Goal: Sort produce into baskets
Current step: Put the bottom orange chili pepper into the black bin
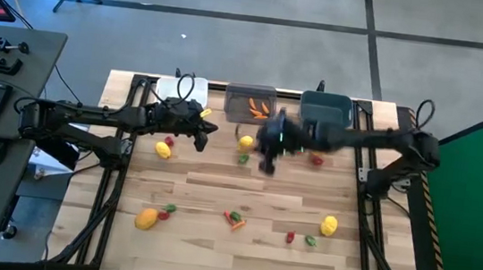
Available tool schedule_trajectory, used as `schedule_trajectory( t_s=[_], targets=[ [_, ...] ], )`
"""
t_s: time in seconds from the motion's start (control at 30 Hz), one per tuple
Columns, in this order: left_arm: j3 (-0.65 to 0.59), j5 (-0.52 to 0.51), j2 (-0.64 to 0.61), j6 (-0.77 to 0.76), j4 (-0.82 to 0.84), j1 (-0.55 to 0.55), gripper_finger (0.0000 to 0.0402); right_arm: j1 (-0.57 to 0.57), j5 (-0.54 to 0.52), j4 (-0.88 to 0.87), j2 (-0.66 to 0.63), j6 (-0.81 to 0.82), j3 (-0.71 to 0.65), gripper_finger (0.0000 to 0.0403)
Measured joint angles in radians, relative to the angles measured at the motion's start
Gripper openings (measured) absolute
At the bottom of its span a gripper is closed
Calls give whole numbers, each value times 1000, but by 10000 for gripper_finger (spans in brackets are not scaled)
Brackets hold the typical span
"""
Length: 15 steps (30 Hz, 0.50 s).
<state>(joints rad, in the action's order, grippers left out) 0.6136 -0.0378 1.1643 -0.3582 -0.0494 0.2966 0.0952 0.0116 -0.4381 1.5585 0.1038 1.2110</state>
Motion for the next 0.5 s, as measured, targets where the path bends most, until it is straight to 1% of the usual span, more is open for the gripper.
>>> schedule_trajectory(
  t_s=[0.13, 0.23, 0.33, 0.5],
  targets=[
    [0, -29, 0, -7, -27, 0, 0, 201, -6, 59, 43, -42, 0, 4],
    [0, -68, 0, -8, -30, 0, 0, 324, 17, 87, 108, -33, 29, 4],
    [0, -92, 0, -9, -29, 0, 0, 415, 24, 77, 202, -41, 99, 4],
    [0, -124, 0, -9, -28, 0, 0, 515, 91, 47, 372, 10, 229, 4]
  ],
)
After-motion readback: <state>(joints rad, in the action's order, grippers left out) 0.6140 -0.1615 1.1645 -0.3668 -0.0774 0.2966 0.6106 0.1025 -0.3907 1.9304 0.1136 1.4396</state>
